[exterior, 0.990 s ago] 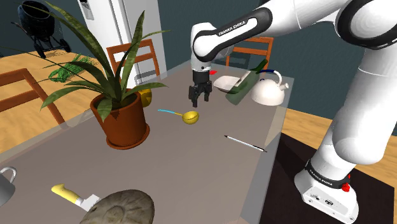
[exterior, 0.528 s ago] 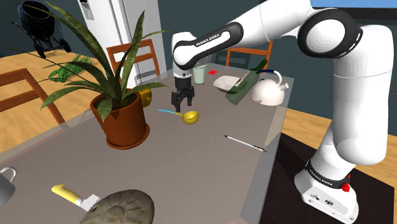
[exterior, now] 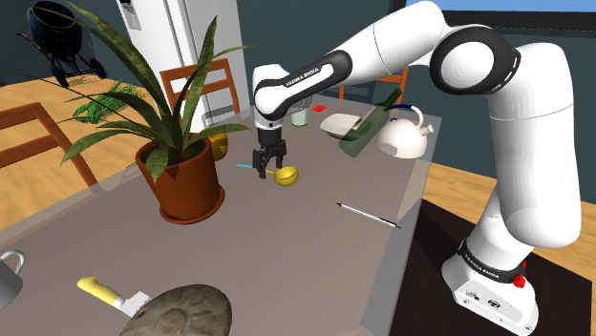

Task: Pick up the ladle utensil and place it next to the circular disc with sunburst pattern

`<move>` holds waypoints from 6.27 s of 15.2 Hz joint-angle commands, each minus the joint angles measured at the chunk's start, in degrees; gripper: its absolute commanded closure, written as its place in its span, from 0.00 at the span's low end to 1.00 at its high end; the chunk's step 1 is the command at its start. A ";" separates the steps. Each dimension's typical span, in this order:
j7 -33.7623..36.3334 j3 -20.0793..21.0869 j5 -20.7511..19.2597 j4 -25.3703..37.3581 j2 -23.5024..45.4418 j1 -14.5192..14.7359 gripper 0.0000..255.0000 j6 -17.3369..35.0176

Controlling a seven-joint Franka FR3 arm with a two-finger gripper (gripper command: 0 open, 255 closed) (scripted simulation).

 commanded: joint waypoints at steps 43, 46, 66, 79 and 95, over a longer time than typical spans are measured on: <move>2.92 0.49 -0.07 8.19 -5.87 0.48 1.00 -13.72; 5.40 1.57 0.41 1.92 -10.11 2.19 1.00 -11.24; 24.36 11.30 3.82 -19.90 -25.57 13.70 1.00 -1.11; 23.43 11.52 3.49 -25.72 -21.69 14.07 1.00 8.44; 23.05 11.52 3.03 -28.19 -18.46 14.37 0.00 14.03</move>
